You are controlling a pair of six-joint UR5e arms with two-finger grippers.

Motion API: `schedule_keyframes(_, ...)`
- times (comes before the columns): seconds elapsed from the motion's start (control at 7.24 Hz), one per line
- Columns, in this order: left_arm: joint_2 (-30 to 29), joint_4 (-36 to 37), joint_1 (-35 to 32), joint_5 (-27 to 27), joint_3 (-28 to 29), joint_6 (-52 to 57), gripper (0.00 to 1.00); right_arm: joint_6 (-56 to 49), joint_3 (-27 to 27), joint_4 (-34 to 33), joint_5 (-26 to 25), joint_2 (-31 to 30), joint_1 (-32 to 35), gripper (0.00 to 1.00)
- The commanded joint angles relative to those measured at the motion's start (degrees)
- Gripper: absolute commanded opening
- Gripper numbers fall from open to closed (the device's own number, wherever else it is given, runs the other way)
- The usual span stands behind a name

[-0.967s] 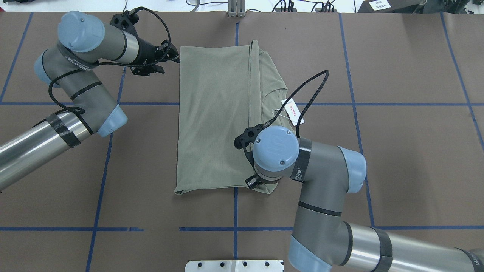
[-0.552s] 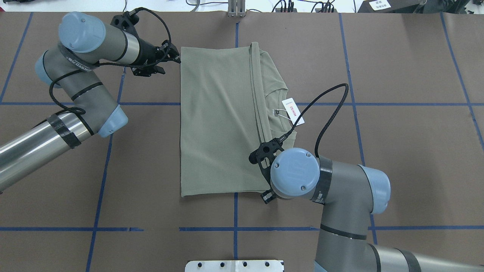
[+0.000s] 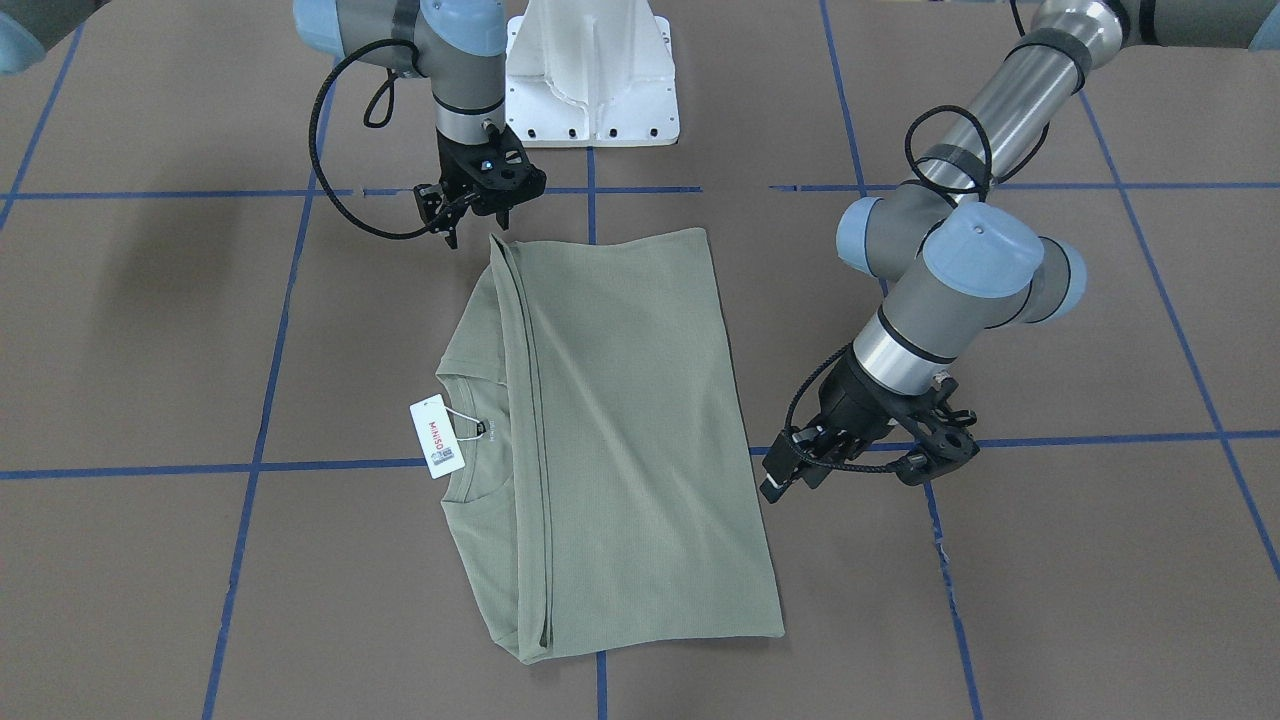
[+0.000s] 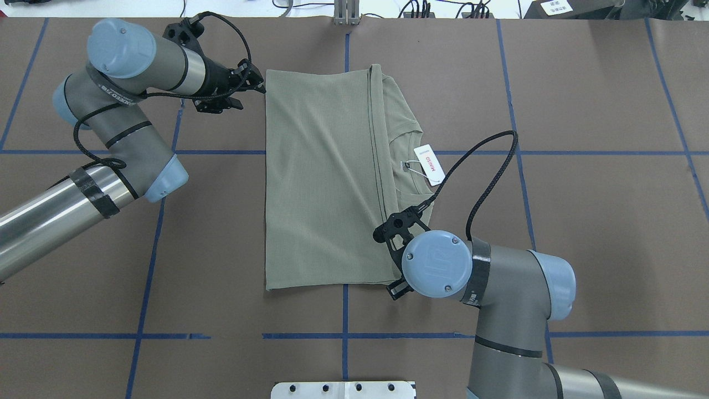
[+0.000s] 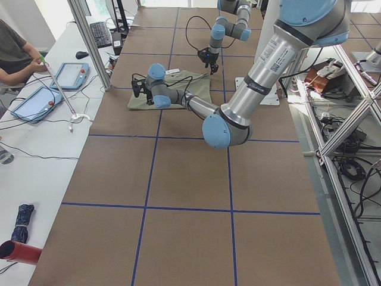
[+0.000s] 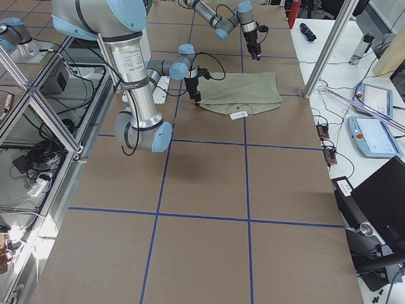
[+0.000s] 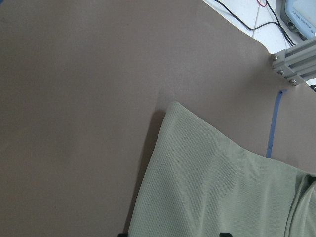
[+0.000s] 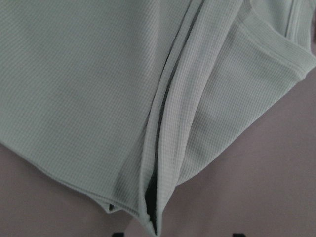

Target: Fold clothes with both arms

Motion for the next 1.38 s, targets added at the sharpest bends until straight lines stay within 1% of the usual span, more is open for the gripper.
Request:
schedule_keyframes(0.0, -0.1, 0.0, 0.0, 0.0, -0.1, -0.5, 0.68, -0.3, -6.7, 0.3, 0.0, 6.1, 2.6, 1.00)
schedule_keyframes(0.14, -0.1, 0.1, 0.0, 0.0, -0.3, -0.9, 0.68, -0.3, -8.5, 0.3, 0.0, 6.8, 3.3, 1.00)
schedule_keyframes(0.41, -0.1, 0.1, 0.0, 0.0, -0.4, -0.9, 0.68, -2.0, -9.3, 0.2, 0.0, 6.3, 4.4, 1.00)
schedule_keyframes(0.83, 0.0, 0.1, 0.0, -0.1, -0.8, -0.9, 0.68, -0.9, -9.4, 0.3, 0.0, 7.0, 4.3, 1.00)
schedule_keyframes(1.24, 0.0, 0.1, 0.2, -0.2, -0.8, -1.0, 0.68, -1.0, -11.6, 0.3, 0.4, 7.0, 4.1, 1.00)
